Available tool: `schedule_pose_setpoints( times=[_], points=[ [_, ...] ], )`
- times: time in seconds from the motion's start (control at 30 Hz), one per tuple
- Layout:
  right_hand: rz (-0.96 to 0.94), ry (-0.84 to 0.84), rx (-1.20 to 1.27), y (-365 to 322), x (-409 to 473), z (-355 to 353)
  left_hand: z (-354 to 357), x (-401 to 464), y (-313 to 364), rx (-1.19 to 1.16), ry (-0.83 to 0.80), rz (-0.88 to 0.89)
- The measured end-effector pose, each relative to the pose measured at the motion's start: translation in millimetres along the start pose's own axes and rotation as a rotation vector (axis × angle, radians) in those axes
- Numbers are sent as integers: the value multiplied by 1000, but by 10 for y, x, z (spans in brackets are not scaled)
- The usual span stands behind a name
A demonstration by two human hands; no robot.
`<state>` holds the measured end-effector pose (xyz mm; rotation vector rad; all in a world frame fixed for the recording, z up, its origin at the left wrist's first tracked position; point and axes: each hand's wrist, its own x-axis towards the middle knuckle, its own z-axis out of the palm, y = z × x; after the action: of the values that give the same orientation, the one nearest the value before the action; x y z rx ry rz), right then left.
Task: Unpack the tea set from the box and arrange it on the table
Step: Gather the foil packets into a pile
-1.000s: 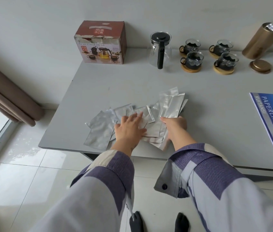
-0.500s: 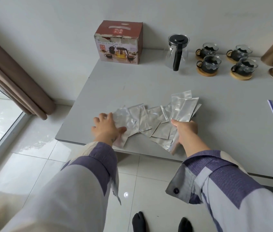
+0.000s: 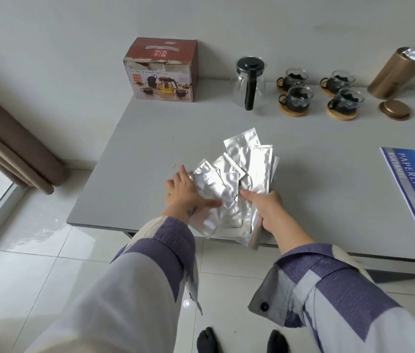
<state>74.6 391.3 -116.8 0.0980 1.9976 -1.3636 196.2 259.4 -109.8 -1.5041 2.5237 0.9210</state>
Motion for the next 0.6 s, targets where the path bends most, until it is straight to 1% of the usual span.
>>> schedule_pose_setpoints(
  times=[0.07, 0.17, 0.33, 0.43, 0.6],
  points=[
    [1, -17, 21, 20, 15, -55, 8, 44, 23, -110, -16, -4],
    [-6, -32, 55, 32, 33, -130, 4, 50, 79, -458, -25, -33],
    [-21, -35, 150, -69, -6, -324, -2, -45, 272, -732, -185, -18],
    [-40, -19, 190, -131, -50, -590, 33, -73, 533, -748, -250, 2],
    [-53, 101, 281, -156, -117, -1263, 147, -275, 1161, -738, -334, 74]
  ],
)
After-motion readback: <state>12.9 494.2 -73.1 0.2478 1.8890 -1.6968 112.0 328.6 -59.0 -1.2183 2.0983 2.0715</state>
